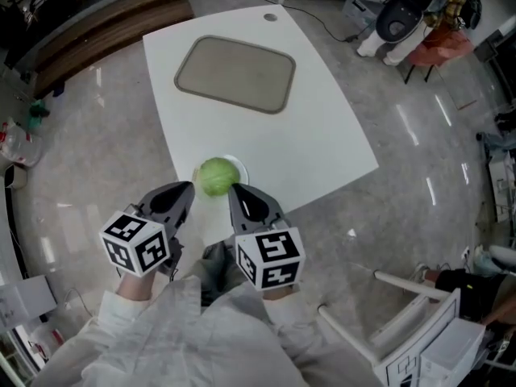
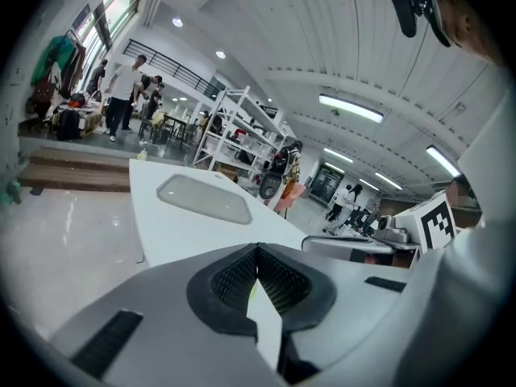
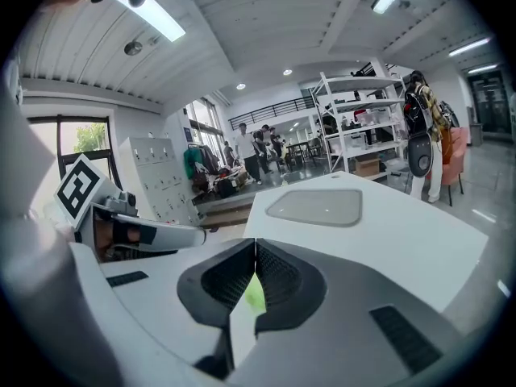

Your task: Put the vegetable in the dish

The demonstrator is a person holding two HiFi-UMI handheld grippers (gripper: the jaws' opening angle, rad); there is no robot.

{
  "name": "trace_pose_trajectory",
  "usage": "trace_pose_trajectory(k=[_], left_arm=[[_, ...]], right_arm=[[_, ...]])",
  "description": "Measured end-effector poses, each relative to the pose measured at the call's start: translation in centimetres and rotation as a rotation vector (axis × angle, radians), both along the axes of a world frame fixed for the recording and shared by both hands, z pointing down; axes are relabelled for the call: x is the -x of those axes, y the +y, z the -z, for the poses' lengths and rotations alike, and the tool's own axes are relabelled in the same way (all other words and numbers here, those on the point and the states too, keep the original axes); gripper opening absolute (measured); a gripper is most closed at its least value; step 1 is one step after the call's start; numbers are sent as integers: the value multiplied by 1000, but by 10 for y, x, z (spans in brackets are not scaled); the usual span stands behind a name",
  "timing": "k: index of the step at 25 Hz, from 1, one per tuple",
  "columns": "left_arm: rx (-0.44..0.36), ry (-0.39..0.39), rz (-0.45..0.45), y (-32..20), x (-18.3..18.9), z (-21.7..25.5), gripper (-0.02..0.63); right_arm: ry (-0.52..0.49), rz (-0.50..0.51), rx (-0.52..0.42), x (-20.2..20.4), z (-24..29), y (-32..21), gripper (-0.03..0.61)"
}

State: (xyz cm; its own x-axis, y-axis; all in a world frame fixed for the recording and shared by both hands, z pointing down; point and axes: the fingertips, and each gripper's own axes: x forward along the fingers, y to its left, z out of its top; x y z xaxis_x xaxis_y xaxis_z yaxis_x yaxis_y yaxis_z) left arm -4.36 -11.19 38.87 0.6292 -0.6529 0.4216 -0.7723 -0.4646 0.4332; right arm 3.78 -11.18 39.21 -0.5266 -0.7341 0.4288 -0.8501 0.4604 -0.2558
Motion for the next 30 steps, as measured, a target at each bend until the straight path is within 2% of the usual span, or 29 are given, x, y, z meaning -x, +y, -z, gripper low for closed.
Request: trace_pose_trajectory(k=[11, 22, 30], left_arm=[[89, 2, 5, -16, 6, -36, 5], [179, -7, 48, -20, 26, -76, 5], [239, 6, 12, -14, 17, -101, 5]], right_arm=[[6, -30, 74, -6, -33, -14, 12], [27, -46, 150, -10, -68, -15, 12], [30, -46, 211, -11, -92, -8, 12]])
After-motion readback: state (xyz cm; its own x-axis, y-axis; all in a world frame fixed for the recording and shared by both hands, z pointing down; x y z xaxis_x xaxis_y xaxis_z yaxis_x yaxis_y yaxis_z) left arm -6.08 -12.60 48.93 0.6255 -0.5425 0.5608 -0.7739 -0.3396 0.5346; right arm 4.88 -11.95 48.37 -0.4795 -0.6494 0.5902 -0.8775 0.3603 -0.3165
